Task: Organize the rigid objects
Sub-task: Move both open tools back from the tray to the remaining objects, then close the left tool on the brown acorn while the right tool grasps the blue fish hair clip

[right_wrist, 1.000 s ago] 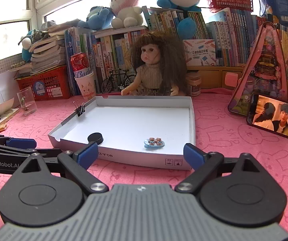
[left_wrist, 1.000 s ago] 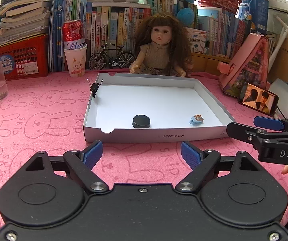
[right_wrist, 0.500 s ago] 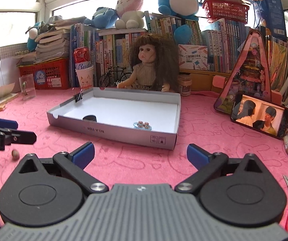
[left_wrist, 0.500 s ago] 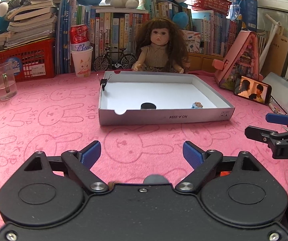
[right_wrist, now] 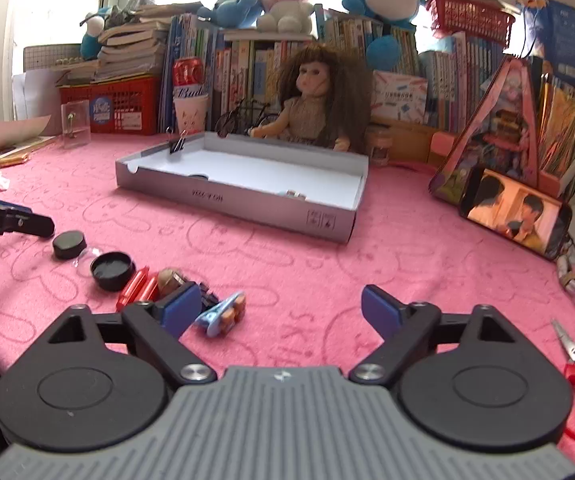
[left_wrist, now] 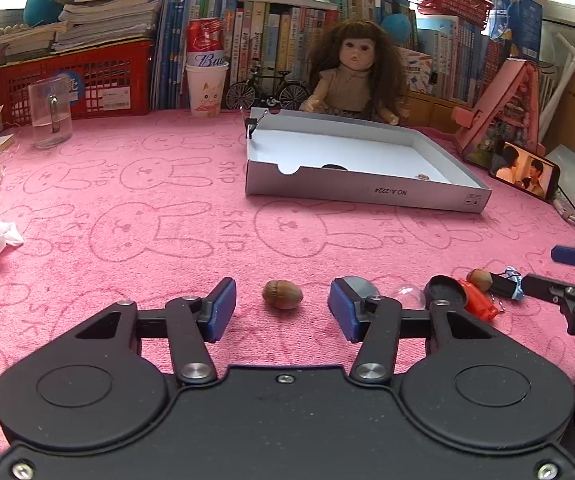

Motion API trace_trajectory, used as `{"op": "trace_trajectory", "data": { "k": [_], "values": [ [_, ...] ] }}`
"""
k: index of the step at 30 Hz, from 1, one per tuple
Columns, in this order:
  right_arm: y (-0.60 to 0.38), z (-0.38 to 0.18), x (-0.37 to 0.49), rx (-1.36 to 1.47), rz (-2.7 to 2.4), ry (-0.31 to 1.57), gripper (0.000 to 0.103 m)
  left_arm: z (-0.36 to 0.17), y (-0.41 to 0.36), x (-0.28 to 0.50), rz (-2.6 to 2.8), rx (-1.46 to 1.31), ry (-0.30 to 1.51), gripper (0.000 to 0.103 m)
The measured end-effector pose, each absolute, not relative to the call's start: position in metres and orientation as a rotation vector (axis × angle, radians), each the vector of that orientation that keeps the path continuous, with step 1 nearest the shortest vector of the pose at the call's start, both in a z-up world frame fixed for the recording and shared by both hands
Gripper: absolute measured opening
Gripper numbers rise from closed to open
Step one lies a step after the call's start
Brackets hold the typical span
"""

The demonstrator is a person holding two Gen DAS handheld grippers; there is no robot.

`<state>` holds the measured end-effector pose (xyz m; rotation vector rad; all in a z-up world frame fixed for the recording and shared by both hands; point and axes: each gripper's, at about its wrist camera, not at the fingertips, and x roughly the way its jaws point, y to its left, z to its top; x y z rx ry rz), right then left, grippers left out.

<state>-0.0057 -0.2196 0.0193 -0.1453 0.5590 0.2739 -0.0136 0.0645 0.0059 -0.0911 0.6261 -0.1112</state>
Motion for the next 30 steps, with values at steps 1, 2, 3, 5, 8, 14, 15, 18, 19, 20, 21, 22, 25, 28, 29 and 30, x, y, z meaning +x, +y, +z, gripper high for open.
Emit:
{"op": "trace_trajectory", "data": {
  "k": [1, 2, 3, 5, 8, 14, 15, 18, 19, 20, 21, 22, 25, 28, 29, 30],
  "values": [
    [-0.218, 0.017, -0.005, -0.145, 0.278, 0.57, 0.083, 0.005, 0.065, -0.012, -0.107, -0.095, 0.632, 0.046],
    [-0.217, 0.016, -0.006, -0.146, 0.284, 0.576, 0.082, 0.004, 0.065, -0.011, -0.105, -0.096, 0.637, 0.044],
    [-0.216, 0.015, -0.005, -0.146, 0.293, 0.579, 0.081, 0.003, 0.065, -0.01, -0.104, -0.095, 0.641, 0.044],
    [-0.214, 0.014, -0.006, -0.157, 0.298, 0.581, 0.081, 0.002, 0.063, -0.009, -0.1, -0.086, 0.638, 0.044],
    [-0.213, 0.012, -0.004, -0.179, 0.286, 0.586, 0.081, 0.001, 0.06, -0.007, -0.099, -0.072, 0.632, 0.043],
    [-0.226, 0.012, 0.002, -0.18, 0.206, 0.592, 0.08, -0.001, 0.058, -0.004, -0.083, -0.056, 0.627, 0.039],
    [-0.229, 0.012, 0.004, -0.176, 0.188, 0.594, 0.079, -0.002, 0.057, -0.003, -0.079, -0.052, 0.625, 0.039],
    [-0.234, 0.011, 0.009, -0.159, 0.137, 0.6, 0.079, -0.003, 0.055, -0.002, -0.077, -0.039, 0.622, 0.037],
    [-0.235, 0.011, 0.01, -0.157, 0.119, 0.603, 0.078, -0.003, 0.055, -0.001, -0.075, -0.036, 0.621, 0.036],
    [-0.235, 0.011, 0.012, -0.155, 0.104, 0.605, 0.078, -0.003, 0.055, -0.001, -0.074, -0.035, 0.621, 0.035],
    [-0.235, 0.011, 0.013, -0.149, 0.092, 0.608, 0.078, -0.003, 0.055, -0.001, -0.073, -0.035, 0.621, 0.035],
    [-0.235, 0.012, 0.014, -0.143, 0.086, 0.611, 0.076, -0.003, 0.055, -0.001, -0.072, -0.036, 0.62, 0.034],
    [-0.232, 0.015, 0.012, -0.118, 0.113, 0.613, 0.074, -0.003, 0.055, -0.001, -0.073, -0.036, 0.62, 0.033],
    [-0.225, 0.017, 0.009, -0.091, 0.15, 0.615, 0.074, -0.003, 0.055, -0.001, -0.072, -0.034, 0.618, 0.033],
    [-0.222, 0.017, 0.009, -0.087, 0.16, 0.614, 0.074, -0.003, 0.055, -0.001, -0.072, -0.032, 0.616, 0.033],
    [-0.218, 0.017, 0.008, -0.087, 0.17, 0.612, 0.074, -0.002, 0.054, -0.001, -0.071, -0.029, 0.615, 0.033]
  ]
}}
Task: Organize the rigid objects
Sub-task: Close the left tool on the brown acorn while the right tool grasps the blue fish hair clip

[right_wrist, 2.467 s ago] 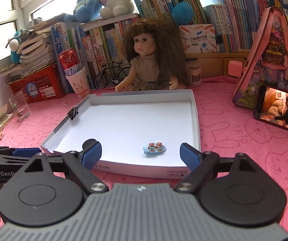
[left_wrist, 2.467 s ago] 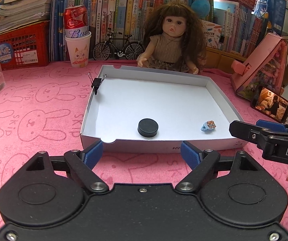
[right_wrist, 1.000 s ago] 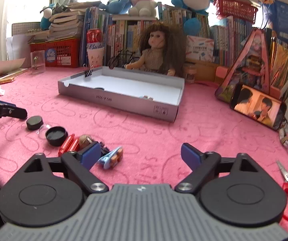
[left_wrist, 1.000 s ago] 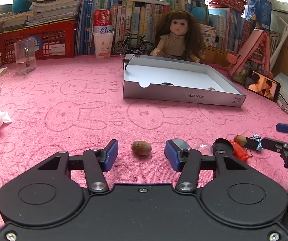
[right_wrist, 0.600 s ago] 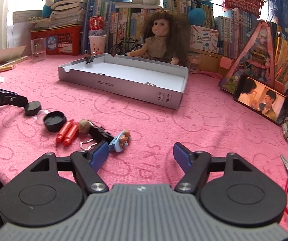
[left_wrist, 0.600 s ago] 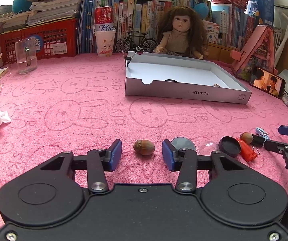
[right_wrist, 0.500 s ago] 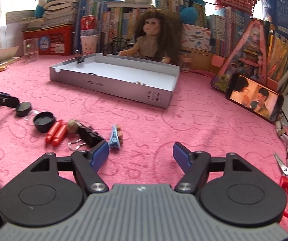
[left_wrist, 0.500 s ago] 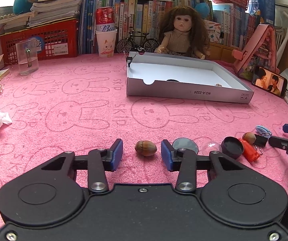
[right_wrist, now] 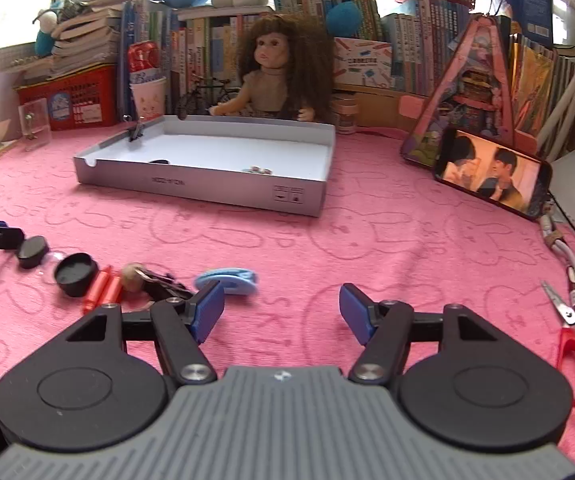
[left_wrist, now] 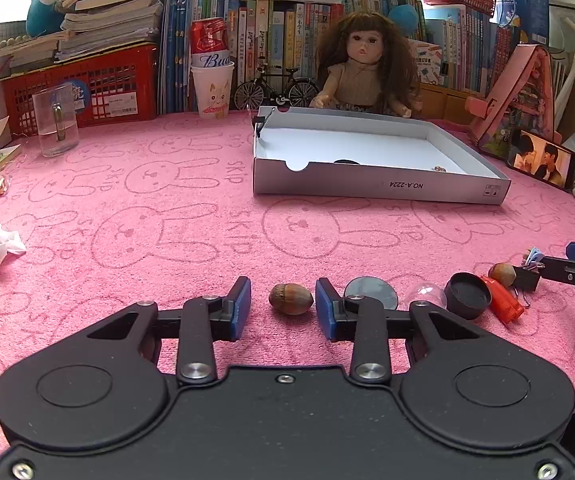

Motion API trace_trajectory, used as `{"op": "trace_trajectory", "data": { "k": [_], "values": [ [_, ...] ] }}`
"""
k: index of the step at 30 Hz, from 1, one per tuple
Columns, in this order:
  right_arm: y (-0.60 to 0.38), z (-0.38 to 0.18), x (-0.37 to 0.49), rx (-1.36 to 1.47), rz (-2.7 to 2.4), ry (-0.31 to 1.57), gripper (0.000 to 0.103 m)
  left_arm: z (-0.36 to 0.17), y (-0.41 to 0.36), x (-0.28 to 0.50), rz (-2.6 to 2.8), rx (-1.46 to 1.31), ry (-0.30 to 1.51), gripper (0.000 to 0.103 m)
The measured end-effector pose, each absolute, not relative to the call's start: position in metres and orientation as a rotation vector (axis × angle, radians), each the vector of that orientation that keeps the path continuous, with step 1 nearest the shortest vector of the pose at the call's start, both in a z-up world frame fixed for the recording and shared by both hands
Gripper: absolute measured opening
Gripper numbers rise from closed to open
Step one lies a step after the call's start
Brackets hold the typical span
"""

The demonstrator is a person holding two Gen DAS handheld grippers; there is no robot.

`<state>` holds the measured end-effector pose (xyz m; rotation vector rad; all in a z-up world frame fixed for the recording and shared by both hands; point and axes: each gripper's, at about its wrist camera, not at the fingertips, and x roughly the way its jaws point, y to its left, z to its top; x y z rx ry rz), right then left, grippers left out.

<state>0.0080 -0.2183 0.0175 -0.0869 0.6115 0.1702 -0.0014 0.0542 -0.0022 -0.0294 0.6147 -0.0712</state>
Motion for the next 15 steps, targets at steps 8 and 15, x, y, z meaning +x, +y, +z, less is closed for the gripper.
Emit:
{"op": "trace_trajectory", "data": {
  "k": [8, 15],
  "values": [
    [-0.207, 0.017, 0.014, -0.058, 0.178, 0.611, 0.073, -0.003, 0.048, -0.002, -0.074, -0.017, 0.608, 0.033],
    [-0.204, 0.014, 0.017, -0.05, 0.186, 0.616, 0.054, -0.006, 0.044, -0.003, -0.076, 0.007, 0.593, 0.028]
  ]
}}
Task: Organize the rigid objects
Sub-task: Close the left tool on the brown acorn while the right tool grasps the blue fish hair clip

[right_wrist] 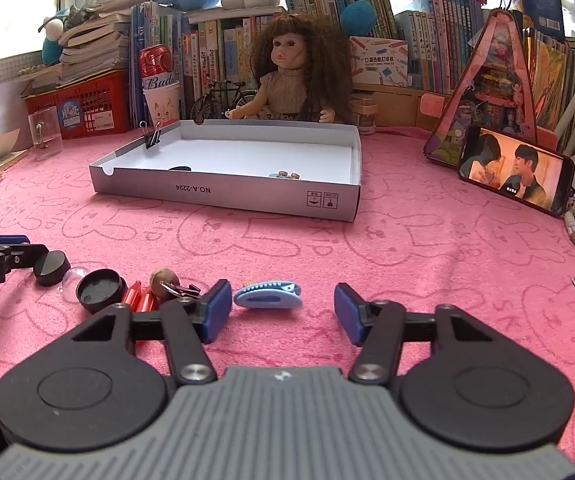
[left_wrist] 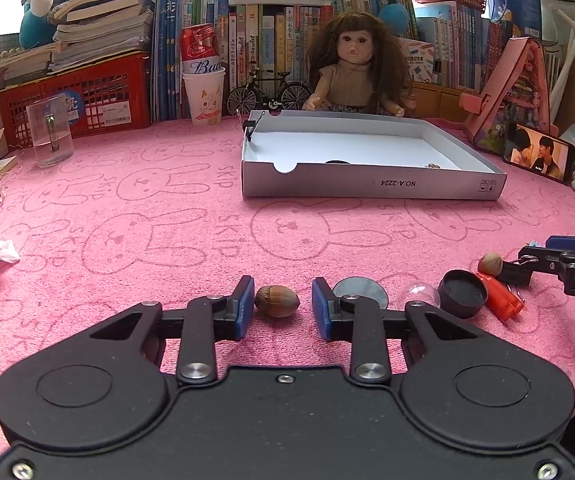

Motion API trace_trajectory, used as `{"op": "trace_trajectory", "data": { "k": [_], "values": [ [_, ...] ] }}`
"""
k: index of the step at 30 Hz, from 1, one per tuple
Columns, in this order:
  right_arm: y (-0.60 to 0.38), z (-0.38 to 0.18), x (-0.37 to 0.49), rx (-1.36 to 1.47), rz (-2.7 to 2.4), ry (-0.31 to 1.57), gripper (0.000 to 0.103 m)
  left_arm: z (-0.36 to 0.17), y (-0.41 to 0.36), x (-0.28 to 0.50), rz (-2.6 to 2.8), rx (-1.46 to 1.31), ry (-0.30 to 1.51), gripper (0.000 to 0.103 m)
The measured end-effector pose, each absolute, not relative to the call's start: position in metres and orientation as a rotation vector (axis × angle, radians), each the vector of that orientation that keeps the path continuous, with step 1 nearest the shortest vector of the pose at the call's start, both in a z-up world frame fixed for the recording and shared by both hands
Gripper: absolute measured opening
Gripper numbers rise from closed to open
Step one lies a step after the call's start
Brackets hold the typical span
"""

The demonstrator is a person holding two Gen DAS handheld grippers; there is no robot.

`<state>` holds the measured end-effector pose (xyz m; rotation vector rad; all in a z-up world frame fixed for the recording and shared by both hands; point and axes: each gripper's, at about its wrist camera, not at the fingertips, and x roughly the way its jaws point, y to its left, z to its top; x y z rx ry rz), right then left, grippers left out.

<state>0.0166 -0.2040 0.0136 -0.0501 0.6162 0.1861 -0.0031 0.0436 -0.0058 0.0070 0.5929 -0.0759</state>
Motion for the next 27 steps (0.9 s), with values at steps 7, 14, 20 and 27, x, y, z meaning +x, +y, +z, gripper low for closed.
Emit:
{"op": "trace_trajectory", "data": {
  "k": [7, 14, 20, 27],
  "values": [
    [-0.199, 0.012, 0.015, -0.069, 0.208, 0.619, 0.043, -0.007, 0.038, -0.007, -0.067, 0.045, 0.581, 0.022],
    [-0.198, 0.016, 0.016, -0.065, 0.202, 0.603, 0.043, -0.001, 0.037, -0.005, -0.082, 0.018, 0.584, 0.022],
    [-0.197, 0.021, 0.025, -0.035, 0.173, 0.598, 0.043, 0.01, 0.031, 0.005, -0.091, 0.0, 0.571, 0.022],
    [-0.194, 0.028, 0.038, 0.017, 0.141, 0.585, 0.043, 0.021, 0.019, 0.024, -0.096, -0.017, 0.566, 0.022]
  ]
}}
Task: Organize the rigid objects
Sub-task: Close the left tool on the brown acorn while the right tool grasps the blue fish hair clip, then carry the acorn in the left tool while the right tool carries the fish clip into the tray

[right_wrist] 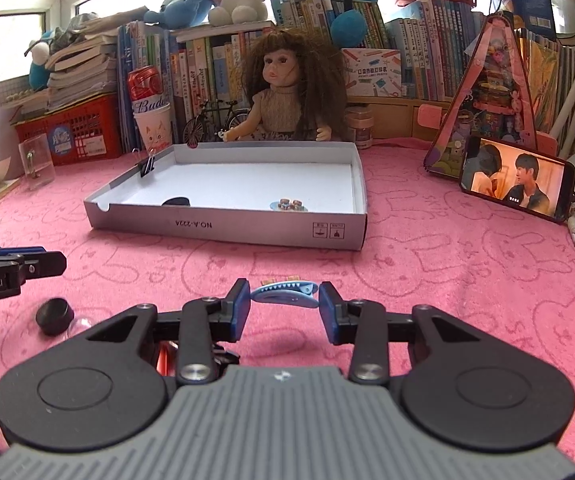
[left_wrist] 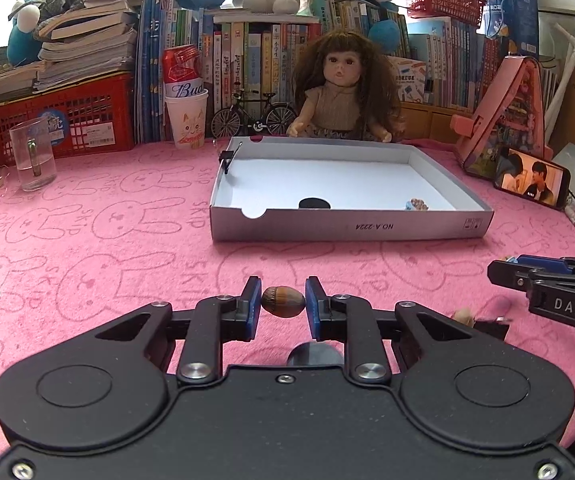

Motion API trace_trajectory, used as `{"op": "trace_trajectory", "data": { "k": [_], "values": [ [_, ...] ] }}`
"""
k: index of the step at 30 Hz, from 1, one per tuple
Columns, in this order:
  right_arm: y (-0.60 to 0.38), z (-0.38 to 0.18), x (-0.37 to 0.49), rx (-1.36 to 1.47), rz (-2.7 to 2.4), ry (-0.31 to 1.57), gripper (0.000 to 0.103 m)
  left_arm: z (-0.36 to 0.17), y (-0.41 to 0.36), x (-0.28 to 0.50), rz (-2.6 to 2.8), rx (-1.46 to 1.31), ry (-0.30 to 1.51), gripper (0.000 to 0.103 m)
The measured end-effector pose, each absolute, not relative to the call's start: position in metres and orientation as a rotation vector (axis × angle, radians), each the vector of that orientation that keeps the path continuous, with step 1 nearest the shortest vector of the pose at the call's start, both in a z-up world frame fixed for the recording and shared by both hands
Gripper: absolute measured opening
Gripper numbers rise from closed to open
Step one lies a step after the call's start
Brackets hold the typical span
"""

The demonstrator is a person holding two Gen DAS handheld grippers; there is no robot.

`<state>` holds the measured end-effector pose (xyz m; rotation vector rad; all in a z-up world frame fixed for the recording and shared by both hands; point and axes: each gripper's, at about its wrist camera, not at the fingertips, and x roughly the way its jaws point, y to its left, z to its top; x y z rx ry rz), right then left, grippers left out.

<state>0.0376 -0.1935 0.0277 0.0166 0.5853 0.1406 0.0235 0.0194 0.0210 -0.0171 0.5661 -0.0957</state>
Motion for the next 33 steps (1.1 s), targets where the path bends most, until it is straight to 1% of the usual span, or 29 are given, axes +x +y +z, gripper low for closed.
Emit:
{"op": "trace_trajectory", "data": {
  "k": [13, 29, 33],
  "values": [
    [-0.188, 0.045, 0.07, 0.064, 0.129, 0.544, 0.043, 0.046, -0.004, 0.064, -0.127, -0.003, 0.518, 0.022],
    [-0.191, 0.052, 0.129, 0.113, 0.126, 0.56, 0.043, 0.058, -0.013, 0.136, -0.119, -0.029, 0.55, 0.022],
    [-0.195, 0.052, 0.153, 0.149, 0.139, 0.61, 0.043, 0.059, -0.013, 0.165, -0.119, -0.015, 0.606, 0.022]
  ]
}}
